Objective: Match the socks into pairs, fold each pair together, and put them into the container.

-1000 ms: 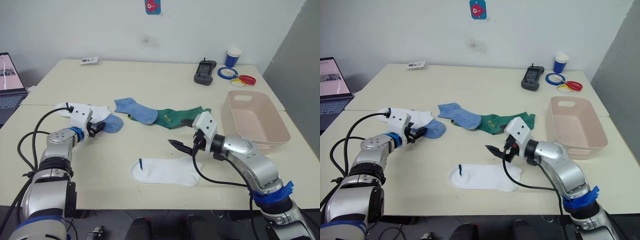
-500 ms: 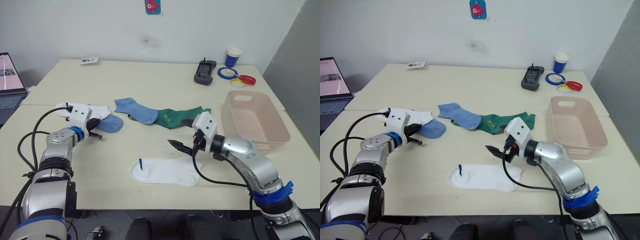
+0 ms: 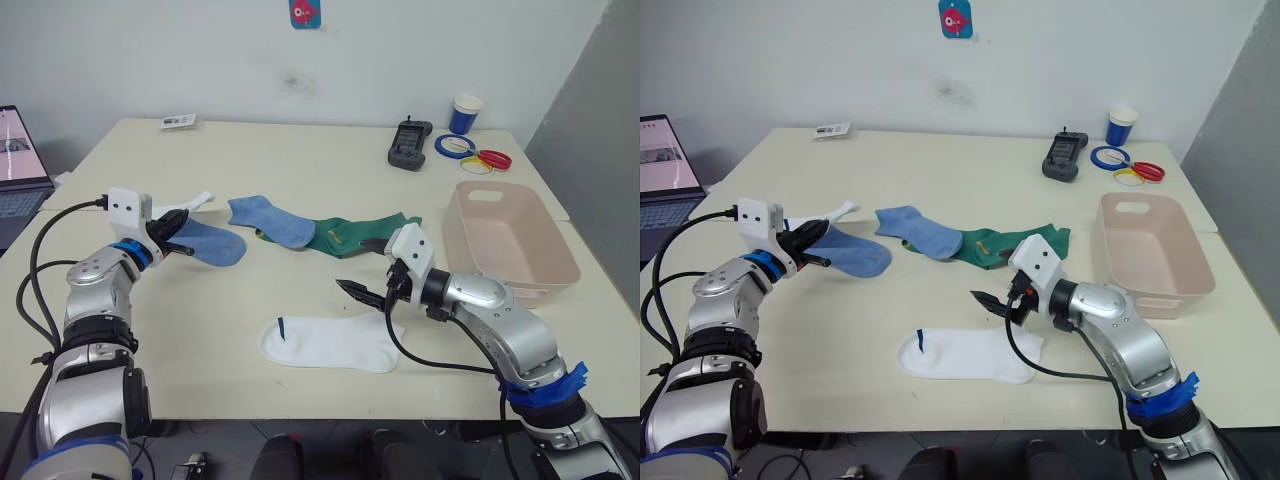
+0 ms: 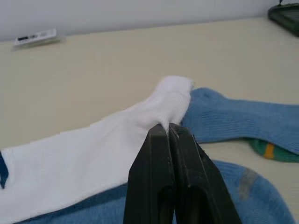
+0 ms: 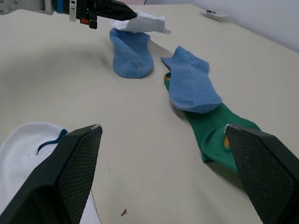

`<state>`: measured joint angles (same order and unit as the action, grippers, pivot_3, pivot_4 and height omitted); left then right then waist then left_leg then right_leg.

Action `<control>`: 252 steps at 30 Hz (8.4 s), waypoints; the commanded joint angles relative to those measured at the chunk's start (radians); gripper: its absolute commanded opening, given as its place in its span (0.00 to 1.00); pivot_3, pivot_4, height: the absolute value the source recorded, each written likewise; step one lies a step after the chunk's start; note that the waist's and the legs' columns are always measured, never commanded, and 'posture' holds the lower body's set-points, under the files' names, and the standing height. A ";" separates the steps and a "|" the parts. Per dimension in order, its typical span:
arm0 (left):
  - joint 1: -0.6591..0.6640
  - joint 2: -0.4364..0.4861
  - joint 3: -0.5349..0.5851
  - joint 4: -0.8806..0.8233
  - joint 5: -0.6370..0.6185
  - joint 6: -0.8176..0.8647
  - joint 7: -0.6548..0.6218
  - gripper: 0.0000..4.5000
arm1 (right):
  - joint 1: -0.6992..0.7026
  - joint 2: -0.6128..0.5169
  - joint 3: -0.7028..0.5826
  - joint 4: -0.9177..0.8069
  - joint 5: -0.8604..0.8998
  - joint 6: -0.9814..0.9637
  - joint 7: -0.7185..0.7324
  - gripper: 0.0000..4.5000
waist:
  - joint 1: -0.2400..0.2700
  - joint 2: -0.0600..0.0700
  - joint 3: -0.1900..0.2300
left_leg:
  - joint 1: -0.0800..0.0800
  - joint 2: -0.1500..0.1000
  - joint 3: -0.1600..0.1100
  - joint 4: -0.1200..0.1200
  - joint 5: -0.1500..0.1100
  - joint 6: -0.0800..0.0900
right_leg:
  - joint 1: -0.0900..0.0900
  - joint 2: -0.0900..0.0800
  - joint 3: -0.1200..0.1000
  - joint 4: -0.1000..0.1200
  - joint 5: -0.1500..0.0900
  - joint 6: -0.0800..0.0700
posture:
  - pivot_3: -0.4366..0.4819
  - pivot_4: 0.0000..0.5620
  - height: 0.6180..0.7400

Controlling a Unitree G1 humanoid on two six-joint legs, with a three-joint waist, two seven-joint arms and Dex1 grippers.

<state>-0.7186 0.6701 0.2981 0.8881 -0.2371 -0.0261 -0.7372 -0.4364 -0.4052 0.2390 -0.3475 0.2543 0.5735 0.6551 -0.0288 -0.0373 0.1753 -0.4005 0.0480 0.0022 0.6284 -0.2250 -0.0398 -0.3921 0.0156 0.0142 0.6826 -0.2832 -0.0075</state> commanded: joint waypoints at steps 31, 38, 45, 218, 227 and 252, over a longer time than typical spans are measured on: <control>0.594 -0.117 -0.379 -1.431 -0.307 0.788 0.055 0.36 | 0.110 -0.145 -0.091 -0.008 0.043 0.064 0.056 1.00 | -0.002 0.000 0.000 | 0.001 -0.001 -0.001 0.000 0.000 0.000 | 0.002 0.001 0.002 -0.001 0.000 0.000 | 0.48 0.27 1.00; 0.532 -0.019 -0.154 -1.238 -0.398 0.805 -0.002 0.86 | 0.110 -0.127 -0.084 -0.029 0.079 0.103 0.058 1.00 | -0.001 0.001 0.001 | 0.002 -0.001 -0.002 0.000 0.000 0.000 | 0.002 0.001 0.000 -0.001 0.000 0.000 | 0.48 0.27 1.00; 0.405 0.012 -0.117 -0.837 -0.221 0.603 0.039 0.99 | 0.054 -0.099 0.038 -0.016 0.046 0.231 0.047 1.00 | -0.001 0.001 0.001 | 0.001 -0.001 -0.001 0.000 0.000 0.000 | 0.001 0.001 0.001 -0.001 0.000 0.000 | 0.48 0.27 1.00; 0.747 0.056 -0.092 -1.162 -0.348 0.571 -0.146 0.09 | 0.188 -0.216 -0.134 0.004 0.214 0.046 0.299 0.20 | 0.001 0.004 0.004 | 0.002 0.003 -0.002 -0.002 0.000 0.000 | 0.002 -0.001 0.000 -0.002 -0.002 -0.001 | 0.48 0.27 1.00; 0.765 0.067 -0.080 -1.135 -0.363 0.611 -0.178 0.72 | 0.228 -0.239 -0.176 -0.013 0.238 0.179 0.207 0.93 | -0.001 0.004 0.004 | 0.002 0.002 -0.001 -0.002 0.000 0.000 | 0.001 -0.002 0.001 -0.003 -0.002 -0.001 | 0.48 0.27 1.00; 0.811 0.025 -0.188 -1.167 -0.314 0.647 -0.133 0.00 | 0.179 -0.205 -0.053 -0.048 0.275 0.408 0.147 0.22 | 0.000 0.004 0.003 | 0.002 0.002 -0.001 -0.003 0.000 0.000 | 0.001 -0.002 0.001 -0.003 -0.002 -0.001 | 0.48 0.27 1.00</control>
<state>0.0762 0.7008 0.1145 -0.2428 -0.5460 0.6107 -0.8745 -0.2369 -0.6157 0.2096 -0.3851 0.4993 0.9748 0.8050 -0.0291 -0.0334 0.1787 -0.3989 0.0496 0.0009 0.6259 -0.2253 -0.0395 -0.3909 0.0132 0.0155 0.6799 -0.2848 -0.0088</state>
